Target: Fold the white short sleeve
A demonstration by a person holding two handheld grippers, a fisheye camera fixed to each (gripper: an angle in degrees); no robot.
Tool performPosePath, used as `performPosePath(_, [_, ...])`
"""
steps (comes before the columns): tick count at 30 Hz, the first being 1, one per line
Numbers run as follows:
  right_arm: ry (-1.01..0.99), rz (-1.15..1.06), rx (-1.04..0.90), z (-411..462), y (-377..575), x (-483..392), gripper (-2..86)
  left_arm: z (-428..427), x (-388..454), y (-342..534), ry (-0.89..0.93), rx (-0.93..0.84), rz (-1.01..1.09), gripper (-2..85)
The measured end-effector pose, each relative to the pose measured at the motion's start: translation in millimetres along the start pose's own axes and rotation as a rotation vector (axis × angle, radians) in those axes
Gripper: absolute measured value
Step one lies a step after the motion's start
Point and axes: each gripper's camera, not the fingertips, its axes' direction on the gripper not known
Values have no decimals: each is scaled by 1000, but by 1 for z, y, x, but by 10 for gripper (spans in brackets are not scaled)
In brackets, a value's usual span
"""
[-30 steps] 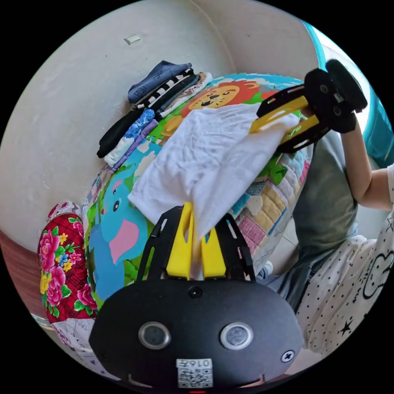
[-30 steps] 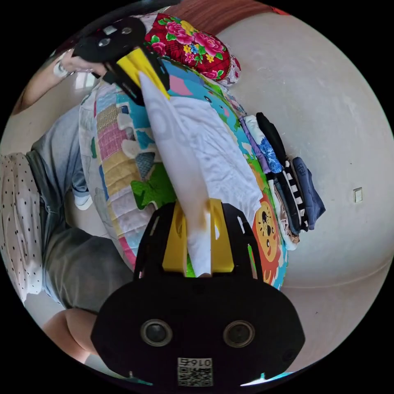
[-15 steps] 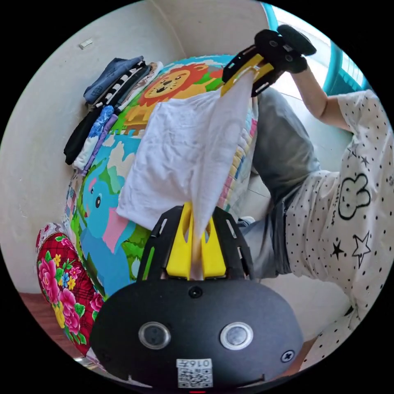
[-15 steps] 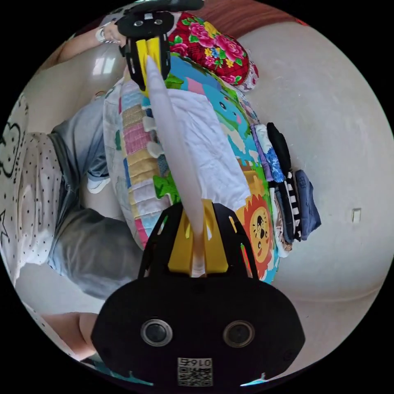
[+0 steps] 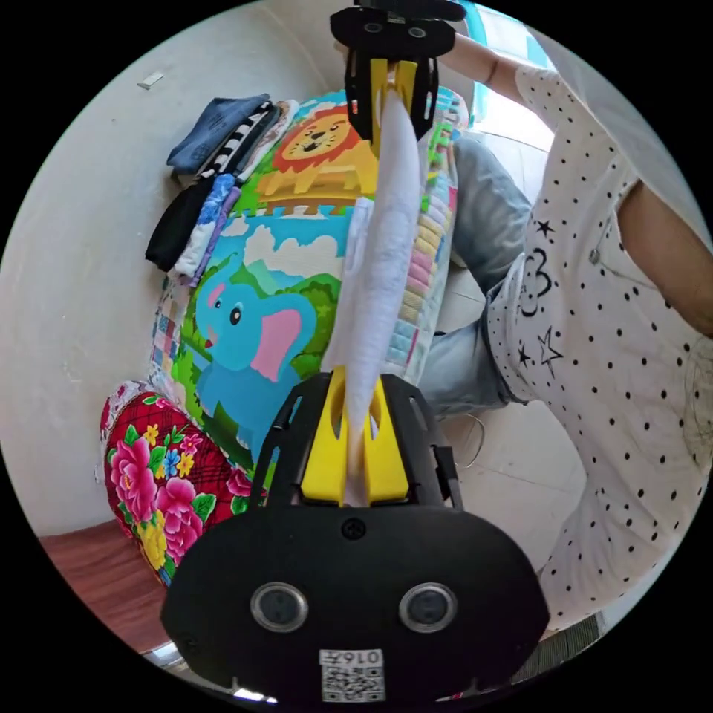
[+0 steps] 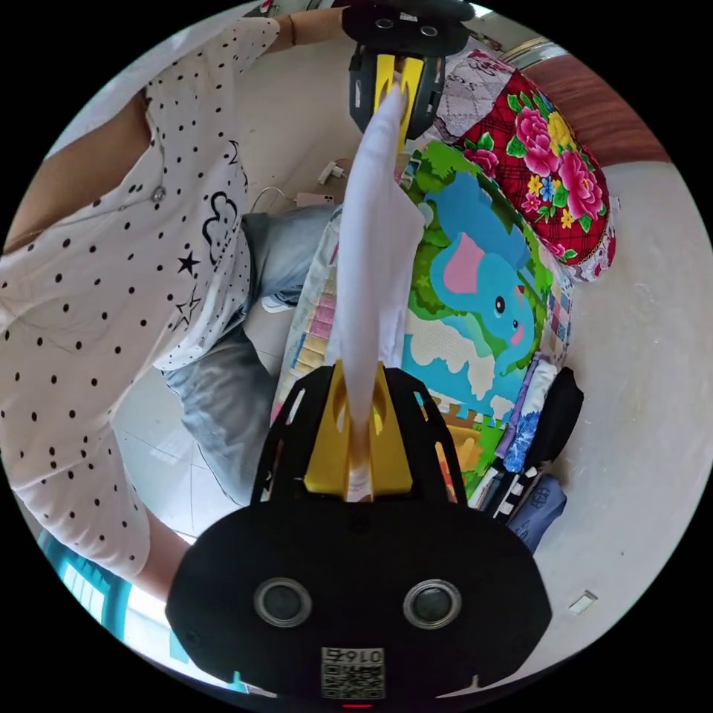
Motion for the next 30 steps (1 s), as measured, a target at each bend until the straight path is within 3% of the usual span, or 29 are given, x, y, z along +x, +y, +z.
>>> performPosePath(4, [-52,62,-40,38,-55,129,9,17,-140,-6,34,-35,-159,-9])
performPosePath(6, [-19,146,-97,57,-77,203,10,8,-246,-17,-113,-45,-269,-9])
performPosePath(7, [47,217,-130,65,-90,255,11,0,-272,-19,-183,-27,-300,-10])
performPosePath(9, [228,356,-138,64,-103,333,12,-37,-353,-22,-496,112,-360,-10])
performPosePath(11, [519,550,-119,53,-115,423,14,-50,-399,-23,-678,219,-364,-9])
performPosePath(14, [769,654,-131,82,-138,499,17,-12,-464,-25,-856,270,-383,-9])
performPosePath(18, [848,716,-174,191,-178,561,19,119,-537,-31,-897,194,-530,-8])
performPosePath(20, [907,745,-248,294,-206,585,20,185,-545,-36,-893,120,-552,-7])
performPosePath(24, [791,703,-488,449,-242,588,21,320,-530,-43,-823,-66,-327,-8])
performPosePath(27, [614,619,-553,528,-253,565,23,334,-532,-24,-831,-23,-319,-8])
performPosePath(30, [713,622,-507,552,-248,545,24,321,-548,-4,-755,-16,-288,-3])
